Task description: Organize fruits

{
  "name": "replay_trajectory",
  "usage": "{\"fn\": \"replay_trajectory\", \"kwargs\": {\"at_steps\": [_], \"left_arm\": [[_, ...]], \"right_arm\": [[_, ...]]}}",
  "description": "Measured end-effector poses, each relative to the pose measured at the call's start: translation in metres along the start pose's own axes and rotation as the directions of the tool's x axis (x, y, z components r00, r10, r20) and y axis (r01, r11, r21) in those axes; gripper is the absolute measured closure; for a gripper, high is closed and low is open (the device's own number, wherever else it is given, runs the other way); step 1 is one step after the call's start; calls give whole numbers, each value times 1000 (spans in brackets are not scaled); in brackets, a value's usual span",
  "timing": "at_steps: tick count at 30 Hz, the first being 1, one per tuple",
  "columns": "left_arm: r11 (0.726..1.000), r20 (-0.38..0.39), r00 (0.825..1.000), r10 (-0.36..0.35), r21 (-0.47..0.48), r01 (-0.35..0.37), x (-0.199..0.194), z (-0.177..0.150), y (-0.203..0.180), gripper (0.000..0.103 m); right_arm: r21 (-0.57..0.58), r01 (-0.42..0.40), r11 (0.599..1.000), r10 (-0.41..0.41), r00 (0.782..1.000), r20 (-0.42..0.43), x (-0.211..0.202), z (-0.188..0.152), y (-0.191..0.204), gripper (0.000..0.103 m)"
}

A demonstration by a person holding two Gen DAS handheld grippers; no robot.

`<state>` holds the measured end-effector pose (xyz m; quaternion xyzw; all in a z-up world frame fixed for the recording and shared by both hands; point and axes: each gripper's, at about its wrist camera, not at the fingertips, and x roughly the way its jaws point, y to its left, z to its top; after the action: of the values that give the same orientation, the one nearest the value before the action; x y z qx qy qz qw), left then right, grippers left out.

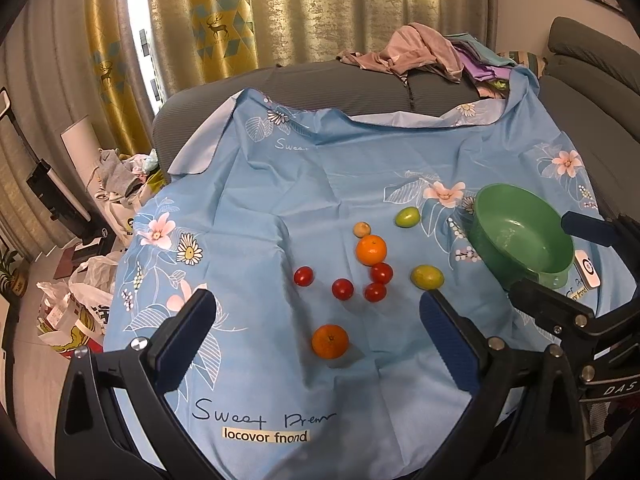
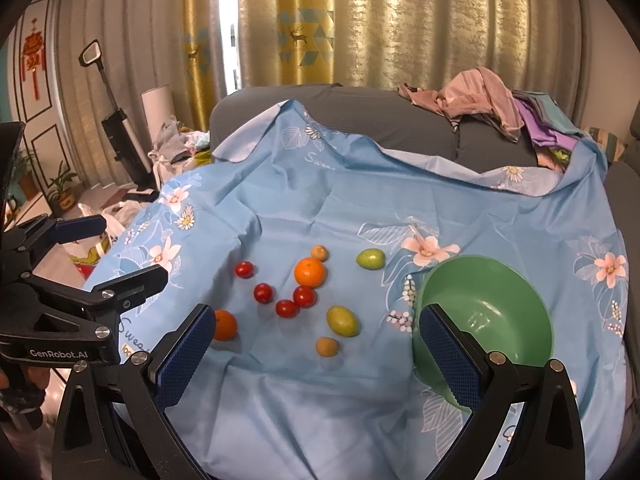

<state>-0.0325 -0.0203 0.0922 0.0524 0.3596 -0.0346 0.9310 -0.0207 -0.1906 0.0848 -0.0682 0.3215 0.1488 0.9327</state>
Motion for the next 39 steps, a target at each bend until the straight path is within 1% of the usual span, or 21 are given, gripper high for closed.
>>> {"fn": "replay_trajectory", "kwargs": {"at_steps": [20,25,27,30,32,36,39], "left_arm": [[1000,-3,1000,-14,8,14,1,-2,-4,1],[999,-16,999,-34,1,34,5,-4,-2,1],[999,-27,998,-49,-8,49,11,-7,1,1],[999,-58,997,-53,-15,52,23,-18,6,1],[997,-101,992,-73,-38,70,37,-30,12,1],[994,-153,983,-101,-54,94,56,-51,20,1],[990,-186,974,-130,-81,117,71,-61,24,2]], "right_arm": [[1,0,1000,0,1000,-1,1,0,0,1],[1,1,1000,-1,1000,-2,2,0,0,1],[4,3,1000,-3,1000,-7,3,-1,2,1],[23,-13,1000,14,1000,-26,10,-7,2,1],[41,-37,998,40,998,-54,19,-16,1,1],[70,-89,994,96,990,-101,39,-34,-4,1],[101,-123,987,135,983,-125,54,-43,-10,4]]}}
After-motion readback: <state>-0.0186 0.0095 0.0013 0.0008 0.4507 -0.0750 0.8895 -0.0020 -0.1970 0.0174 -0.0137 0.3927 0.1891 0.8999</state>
